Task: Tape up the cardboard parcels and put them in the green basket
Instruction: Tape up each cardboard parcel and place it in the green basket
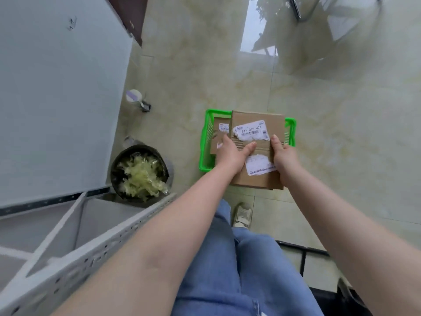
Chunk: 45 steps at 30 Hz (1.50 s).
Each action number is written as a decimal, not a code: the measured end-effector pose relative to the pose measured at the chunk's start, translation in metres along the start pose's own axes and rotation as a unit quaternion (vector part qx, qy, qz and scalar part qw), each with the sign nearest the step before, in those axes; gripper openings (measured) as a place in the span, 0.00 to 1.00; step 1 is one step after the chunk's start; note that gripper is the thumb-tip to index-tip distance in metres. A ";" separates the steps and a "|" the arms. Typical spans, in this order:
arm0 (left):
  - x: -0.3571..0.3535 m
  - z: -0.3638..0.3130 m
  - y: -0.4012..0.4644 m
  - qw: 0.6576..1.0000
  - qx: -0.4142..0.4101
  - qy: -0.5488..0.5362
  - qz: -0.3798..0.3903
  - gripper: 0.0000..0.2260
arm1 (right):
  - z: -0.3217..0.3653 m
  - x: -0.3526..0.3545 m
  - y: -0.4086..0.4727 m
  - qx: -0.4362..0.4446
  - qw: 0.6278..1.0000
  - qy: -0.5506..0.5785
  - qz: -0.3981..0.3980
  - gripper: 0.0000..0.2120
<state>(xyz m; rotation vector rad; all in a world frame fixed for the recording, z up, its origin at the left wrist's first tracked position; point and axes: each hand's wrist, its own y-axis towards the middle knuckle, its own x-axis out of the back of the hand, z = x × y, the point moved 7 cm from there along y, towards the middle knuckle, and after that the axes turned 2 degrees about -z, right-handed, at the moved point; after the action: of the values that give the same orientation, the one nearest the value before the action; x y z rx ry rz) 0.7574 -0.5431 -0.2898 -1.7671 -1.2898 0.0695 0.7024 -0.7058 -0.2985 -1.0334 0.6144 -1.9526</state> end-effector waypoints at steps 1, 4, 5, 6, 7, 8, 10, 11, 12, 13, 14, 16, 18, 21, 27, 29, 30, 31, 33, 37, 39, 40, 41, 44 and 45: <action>-0.002 0.005 0.017 1.000 0.007 -0.011 0.009 0.42 | 0.002 -0.010 0.014 0.002 1.000 -0.010 -0.010 0.18; -0.004 0.031 0.074 0.999 0.038 -0.013 0.012 0.40 | 0.001 -0.051 0.059 0.006 1.000 -0.024 0.002 0.21; -0.005 0.042 0.093 0.999 0.044 -0.008 0.010 0.38 | -0.002 -0.068 0.072 -0.001 1.000 -0.023 0.017 0.23; -0.007 0.052 0.112 0.999 0.050 -0.004 0.011 0.37 | -0.007 -0.085 0.086 -0.006 0.999 -0.023 0.035 0.24; -0.010 0.063 0.131 0.999 0.052 -0.003 0.013 0.37 | -0.013 -0.100 0.100 -0.003 0.999 -0.021 0.048 0.23; -0.013 0.073 0.151 0.998 0.054 -0.005 0.015 0.37 | -0.018 -0.115 0.114 0.007 0.998 -0.016 0.058 0.20; -0.021 0.094 0.188 0.998 0.059 -0.017 0.015 0.37 | -0.031 -0.141 0.143 0.024 0.997 -0.015 0.065 0.14; -0.024 0.105 0.206 0.998 0.060 -0.024 0.010 0.36 | -0.036 -0.154 0.158 0.030 0.997 -0.018 0.070 0.14; -0.027 0.115 0.225 0.998 0.060 -0.030 0.001 0.35 | -0.041 -0.167 0.174 0.035 0.996 -0.015 0.075 0.15; -0.030 0.124 0.242 0.998 0.059 -0.036 -0.005 0.34 | -0.045 -0.180 0.191 0.041 0.996 -0.011 0.080 0.16; -0.034 0.133 0.258 0.997 0.059 -0.041 -0.009 0.34 | -0.048 -0.191 0.205 0.049 0.995 -0.006 0.082 0.17; -0.040 0.146 0.283 0.998 0.055 -0.042 -0.011 0.35 | -0.054 -0.207 0.228 0.053 0.995 0.007 0.079 0.17; -0.049 0.155 0.300 0.998 0.051 -0.038 -0.006 0.36 | -0.064 -0.215 0.242 0.045 0.996 0.017 0.072 0.18; -0.060 0.161 0.310 0.998 0.049 -0.034 -0.006 0.36 | -0.075 -0.219 0.253 0.036 0.997 0.020 0.059 0.20; -0.060 0.161 0.312 0.998 0.049 -0.037 -0.015 0.35 | -0.075 -0.220 0.255 0.032 0.999 0.024 0.032 0.22; -0.063 0.161 0.312 0.998 0.054 -0.030 -0.009 0.36 | -0.077 -0.219 0.257 0.026 0.999 0.023 0.033 0.23; -0.064 0.160 0.311 0.998 0.055 -0.027 -0.008 0.37 | -0.077 -0.218 0.258 0.026 0.999 0.023 0.035 0.23; -0.066 0.160 0.311 0.998 0.055 -0.024 -0.008 0.37 | -0.077 -0.217 0.259 0.029 0.999 0.024 0.036 0.21; -0.067 0.161 0.311 0.998 0.055 -0.019 -0.006 0.38 | -0.078 -0.216 0.259 0.036 0.998 0.024 0.038 0.19; -0.068 0.162 0.311 0.997 0.068 -0.029 0.004 0.40 | -0.079 -0.217 0.257 0.047 0.998 0.008 0.039 0.21; -0.068 0.161 0.311 0.997 0.075 -0.032 0.009 0.41 | -0.079 -0.216 0.258 0.047 0.998 0.001 0.037 0.20; -0.068 0.160 0.312 0.996 0.078 -0.031 0.010 0.41 | -0.078 -0.216 0.259 0.047 0.998 -0.004 0.037 0.20; -0.067 0.160 0.312 0.996 0.081 -0.029 0.012 0.41 | -0.077 -0.215 0.259 0.048 0.998 -0.010 0.038 0.20; -0.064 0.159 0.314 0.996 0.092 -0.021 0.006 0.43 | -0.076 -0.216 0.261 0.045 0.997 -0.048 0.039 0.29; -0.062 0.159 0.313 0.995 0.097 -0.021 -0.001 0.44 | -0.075 -0.216 0.261 0.038 0.997 -0.063 0.038 0.34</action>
<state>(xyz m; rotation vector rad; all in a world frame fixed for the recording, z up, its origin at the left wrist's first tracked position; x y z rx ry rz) 0.8737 -0.5006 -0.6239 -1.6058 -1.2698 0.2242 0.8235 -0.6626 -0.6209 -1.0614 0.4993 -1.8163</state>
